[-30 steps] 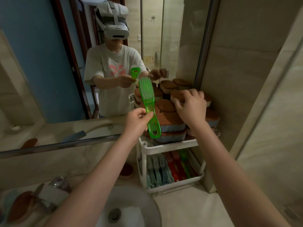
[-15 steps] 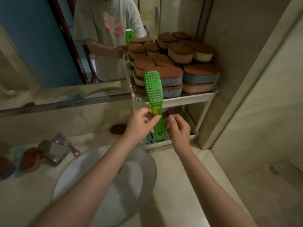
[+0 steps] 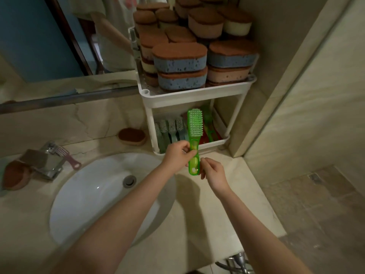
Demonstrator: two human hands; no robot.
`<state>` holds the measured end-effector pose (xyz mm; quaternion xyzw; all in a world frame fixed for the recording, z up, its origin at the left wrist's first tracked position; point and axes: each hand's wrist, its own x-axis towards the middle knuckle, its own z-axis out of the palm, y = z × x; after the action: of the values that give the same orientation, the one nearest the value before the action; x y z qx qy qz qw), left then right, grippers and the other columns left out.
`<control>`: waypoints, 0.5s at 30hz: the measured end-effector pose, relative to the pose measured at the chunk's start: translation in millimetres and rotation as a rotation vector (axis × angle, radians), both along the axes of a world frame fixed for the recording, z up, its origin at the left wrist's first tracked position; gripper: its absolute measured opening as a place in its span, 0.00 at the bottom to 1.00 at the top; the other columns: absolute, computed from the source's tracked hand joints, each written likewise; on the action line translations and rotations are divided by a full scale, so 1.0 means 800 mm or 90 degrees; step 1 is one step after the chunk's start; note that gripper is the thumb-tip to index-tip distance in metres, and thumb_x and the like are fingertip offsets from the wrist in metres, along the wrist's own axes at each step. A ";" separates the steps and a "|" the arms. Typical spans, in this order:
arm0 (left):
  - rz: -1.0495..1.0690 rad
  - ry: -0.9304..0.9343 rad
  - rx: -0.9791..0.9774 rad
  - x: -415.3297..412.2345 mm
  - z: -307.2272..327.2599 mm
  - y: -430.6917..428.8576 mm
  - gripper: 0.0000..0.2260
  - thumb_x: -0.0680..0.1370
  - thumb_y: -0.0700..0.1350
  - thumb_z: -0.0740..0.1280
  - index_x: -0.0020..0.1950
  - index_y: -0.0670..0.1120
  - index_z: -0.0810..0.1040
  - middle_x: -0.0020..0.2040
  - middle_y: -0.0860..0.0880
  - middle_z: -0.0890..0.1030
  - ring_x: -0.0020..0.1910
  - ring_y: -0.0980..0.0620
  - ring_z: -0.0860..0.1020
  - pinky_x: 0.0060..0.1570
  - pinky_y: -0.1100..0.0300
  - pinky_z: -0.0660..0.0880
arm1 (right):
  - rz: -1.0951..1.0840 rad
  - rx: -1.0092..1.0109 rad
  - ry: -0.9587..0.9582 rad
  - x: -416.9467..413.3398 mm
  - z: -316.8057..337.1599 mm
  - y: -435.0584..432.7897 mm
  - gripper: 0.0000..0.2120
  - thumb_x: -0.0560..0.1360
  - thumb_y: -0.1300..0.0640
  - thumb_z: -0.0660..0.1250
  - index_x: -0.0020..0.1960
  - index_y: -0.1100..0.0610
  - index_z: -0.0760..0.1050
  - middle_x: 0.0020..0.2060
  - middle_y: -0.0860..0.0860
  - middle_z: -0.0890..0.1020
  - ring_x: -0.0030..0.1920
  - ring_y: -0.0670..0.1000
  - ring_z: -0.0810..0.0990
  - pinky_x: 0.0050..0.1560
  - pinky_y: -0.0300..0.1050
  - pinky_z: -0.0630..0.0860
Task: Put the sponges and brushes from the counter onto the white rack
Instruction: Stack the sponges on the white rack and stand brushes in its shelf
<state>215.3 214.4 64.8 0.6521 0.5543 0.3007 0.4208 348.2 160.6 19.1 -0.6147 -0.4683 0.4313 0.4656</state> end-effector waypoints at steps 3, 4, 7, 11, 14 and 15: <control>0.015 0.034 -0.017 0.015 -0.001 0.017 0.11 0.74 0.42 0.69 0.34 0.45 0.71 0.28 0.49 0.76 0.18 0.62 0.72 0.26 0.67 0.70 | -0.005 -0.043 0.043 0.006 0.001 -0.001 0.15 0.78 0.60 0.63 0.32 0.59 0.74 0.26 0.53 0.77 0.26 0.47 0.72 0.31 0.39 0.68; 0.025 0.036 -0.024 0.019 0.000 0.024 0.13 0.75 0.42 0.69 0.33 0.46 0.69 0.26 0.49 0.75 0.17 0.62 0.72 0.26 0.65 0.70 | -0.005 -0.049 0.060 0.008 0.003 0.001 0.14 0.78 0.61 0.64 0.33 0.59 0.74 0.27 0.53 0.77 0.25 0.46 0.71 0.30 0.37 0.68; 0.034 0.002 -0.101 0.029 0.005 0.037 0.10 0.77 0.44 0.66 0.37 0.44 0.71 0.30 0.47 0.75 0.22 0.60 0.75 0.24 0.66 0.71 | -0.047 -0.089 0.098 0.011 0.007 0.012 0.11 0.78 0.62 0.64 0.37 0.62 0.74 0.27 0.55 0.76 0.23 0.45 0.71 0.26 0.35 0.67; 0.005 0.072 -0.125 0.019 -0.001 0.040 0.12 0.78 0.50 0.63 0.54 0.42 0.78 0.49 0.46 0.80 0.47 0.49 0.79 0.45 0.60 0.74 | -0.110 -0.181 0.061 0.019 0.014 0.050 0.13 0.78 0.60 0.64 0.35 0.61 0.74 0.26 0.55 0.76 0.21 0.46 0.72 0.25 0.37 0.69; -0.011 0.168 -0.105 0.000 -0.014 0.038 0.15 0.78 0.50 0.64 0.59 0.42 0.77 0.59 0.47 0.79 0.58 0.48 0.76 0.55 0.58 0.70 | -0.110 -0.229 -0.013 0.025 0.019 0.091 0.14 0.77 0.60 0.65 0.32 0.60 0.74 0.25 0.55 0.77 0.23 0.49 0.74 0.29 0.41 0.73; -0.013 0.184 -0.113 -0.007 -0.018 0.038 0.15 0.78 0.50 0.63 0.60 0.43 0.77 0.61 0.47 0.78 0.60 0.48 0.75 0.57 0.58 0.70 | -0.107 -0.242 -0.033 0.026 0.021 0.104 0.15 0.76 0.61 0.66 0.31 0.61 0.74 0.25 0.56 0.77 0.24 0.51 0.75 0.31 0.44 0.75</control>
<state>210.1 245.0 50.2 0.6548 0.6265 0.1494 0.3955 368.8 243.6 35.5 -0.7394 -0.3376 0.4553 0.3633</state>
